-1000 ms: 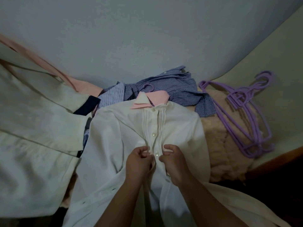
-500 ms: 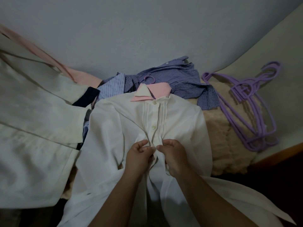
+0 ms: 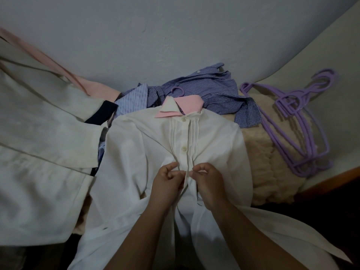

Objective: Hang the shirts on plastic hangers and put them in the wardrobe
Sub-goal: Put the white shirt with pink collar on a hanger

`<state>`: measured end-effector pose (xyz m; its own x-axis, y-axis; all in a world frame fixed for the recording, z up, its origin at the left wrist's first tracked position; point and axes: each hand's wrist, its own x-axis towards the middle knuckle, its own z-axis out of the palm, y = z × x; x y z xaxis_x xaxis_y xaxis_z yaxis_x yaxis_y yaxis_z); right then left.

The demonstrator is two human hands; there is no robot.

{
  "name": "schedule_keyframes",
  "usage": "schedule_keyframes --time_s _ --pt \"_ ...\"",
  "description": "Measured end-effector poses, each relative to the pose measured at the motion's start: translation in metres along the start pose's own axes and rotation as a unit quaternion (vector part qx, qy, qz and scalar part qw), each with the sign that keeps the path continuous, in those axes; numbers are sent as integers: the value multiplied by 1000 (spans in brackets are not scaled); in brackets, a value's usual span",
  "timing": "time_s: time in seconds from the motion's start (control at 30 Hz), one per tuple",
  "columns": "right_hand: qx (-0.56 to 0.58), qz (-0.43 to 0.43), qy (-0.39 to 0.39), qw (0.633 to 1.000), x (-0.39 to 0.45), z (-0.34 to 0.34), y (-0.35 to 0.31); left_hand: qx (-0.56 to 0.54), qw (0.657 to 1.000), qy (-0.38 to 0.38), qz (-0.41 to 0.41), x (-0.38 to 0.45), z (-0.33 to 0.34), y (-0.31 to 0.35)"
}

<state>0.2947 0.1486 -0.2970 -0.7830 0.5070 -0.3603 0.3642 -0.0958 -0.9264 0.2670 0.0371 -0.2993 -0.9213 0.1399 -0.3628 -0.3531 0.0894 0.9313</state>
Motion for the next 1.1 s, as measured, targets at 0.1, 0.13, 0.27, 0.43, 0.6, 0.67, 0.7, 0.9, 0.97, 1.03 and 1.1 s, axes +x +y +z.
schedule_keyframes --time_s 0.1,0.13,0.27,0.43,0.6,0.67,0.7,0.9,0.97,1.03,1.1 --pt "-50 1 -20 999 0 0 3 49 998 -14 32 -1 2 -4" --pt "-61 12 -29 998 0 1 3 51 998 -17 35 -1 3 -5" --pt "-66 31 -53 996 1 1 1 59 996 -17 57 0 7 -7" --pt "-55 14 -32 998 3 0 2 98 989 5 109 -2 8 -9" --pt "-48 5 -25 999 4 -1 3 90 991 3 103 -4 4 -11" --pt "-53 4 -30 998 4 0 2 86 991 -1 105 -4 5 -10" --pt "-60 1 -33 998 4 0 2 85 991 -3 108 -4 6 -10" --pt "-100 -35 -40 994 2 -3 -1 61 997 -7 55 -1 5 -5" --pt "-105 -51 -51 992 3 -6 -3 -15 999 -21 -24 5 0 -1" --pt "-95 -59 -60 992 5 -8 -8 -104 988 -65 -93 9 -3 7" --pt "-74 -69 -57 993 8 -9 -17 -187 968 -118 -117 12 -3 19"
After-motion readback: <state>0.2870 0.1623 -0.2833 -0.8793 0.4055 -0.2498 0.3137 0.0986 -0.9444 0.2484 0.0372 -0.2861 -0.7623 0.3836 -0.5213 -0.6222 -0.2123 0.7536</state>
